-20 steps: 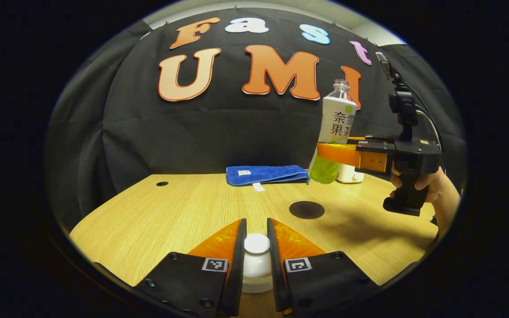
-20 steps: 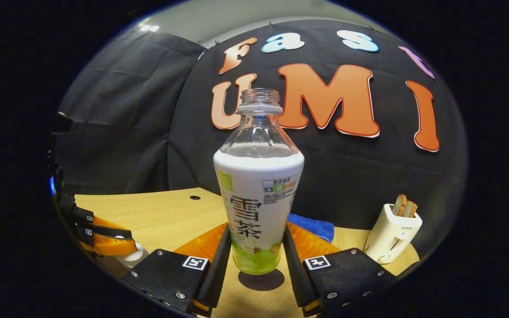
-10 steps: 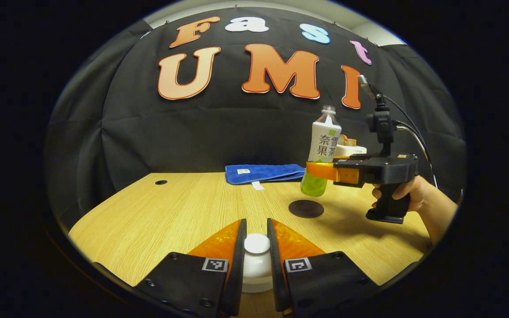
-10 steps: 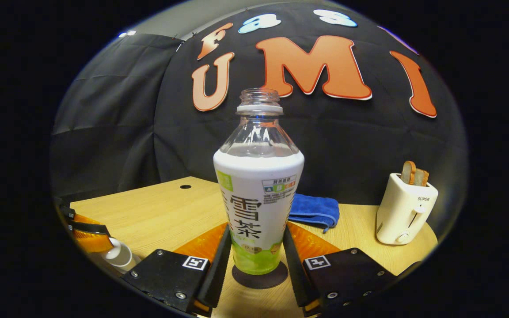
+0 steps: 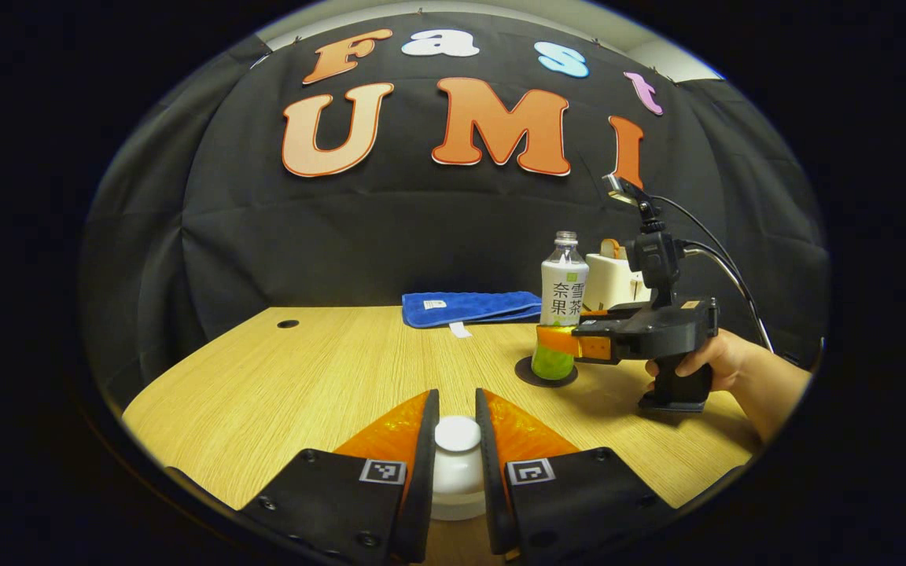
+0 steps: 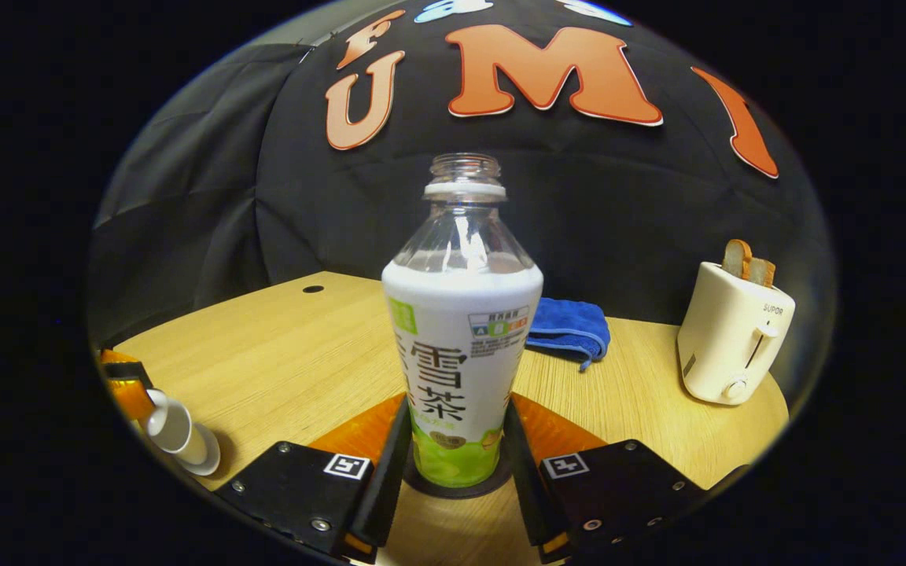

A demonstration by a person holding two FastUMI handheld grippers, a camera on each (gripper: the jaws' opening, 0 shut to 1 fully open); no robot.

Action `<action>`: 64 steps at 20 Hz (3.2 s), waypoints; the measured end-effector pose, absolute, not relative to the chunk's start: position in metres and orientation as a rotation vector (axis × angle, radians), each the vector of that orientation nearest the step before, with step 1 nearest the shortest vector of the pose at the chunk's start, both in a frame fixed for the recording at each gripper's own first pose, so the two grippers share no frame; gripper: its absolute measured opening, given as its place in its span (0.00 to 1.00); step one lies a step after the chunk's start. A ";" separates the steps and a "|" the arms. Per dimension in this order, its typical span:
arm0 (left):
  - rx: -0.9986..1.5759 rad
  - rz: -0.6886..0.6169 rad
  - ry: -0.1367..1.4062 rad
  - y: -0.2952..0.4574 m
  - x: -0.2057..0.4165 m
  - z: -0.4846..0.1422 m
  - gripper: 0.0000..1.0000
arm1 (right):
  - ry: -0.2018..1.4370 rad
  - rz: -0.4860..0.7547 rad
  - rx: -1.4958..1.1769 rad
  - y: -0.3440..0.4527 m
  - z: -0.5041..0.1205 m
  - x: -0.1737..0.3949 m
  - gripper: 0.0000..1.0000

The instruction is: Open the teacup lid with one hand, grasp the water bottle and pour water into the teacup with the other hand; after pouring, place the water bottle on the coaster and then close the teacup lid.

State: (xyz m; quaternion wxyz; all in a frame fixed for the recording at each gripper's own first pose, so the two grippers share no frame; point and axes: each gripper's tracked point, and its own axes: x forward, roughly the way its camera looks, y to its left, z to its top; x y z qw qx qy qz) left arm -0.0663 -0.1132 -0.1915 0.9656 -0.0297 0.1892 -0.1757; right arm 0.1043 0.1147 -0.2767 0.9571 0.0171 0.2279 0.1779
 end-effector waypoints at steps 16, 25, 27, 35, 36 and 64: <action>-0.033 -0.342 0.431 -0.115 -0.067 -0.218 0.29 | 0.489 0.376 0.026 0.107 -0.270 0.066 0.98; -0.013 -0.343 0.349 -0.117 -0.065 -0.196 0.67 | 0.381 0.309 0.123 0.076 -0.209 0.037 0.97; -0.015 -0.327 0.305 -0.114 -0.060 -0.180 0.77 | 0.344 0.279 0.142 0.068 -0.182 0.034 0.97; -0.107 -0.241 0.112 -0.090 -0.031 -0.087 0.96 | 0.251 0.186 0.096 0.034 -0.131 0.009 0.97; -0.116 -0.231 0.083 -0.087 -0.028 -0.072 0.95 | 0.241 0.186 0.099 0.032 -0.127 0.006 0.97; -0.131 -0.142 0.043 -0.065 -0.026 -0.003 0.97 | 0.172 0.116 0.071 0.011 -0.073 -0.032 0.97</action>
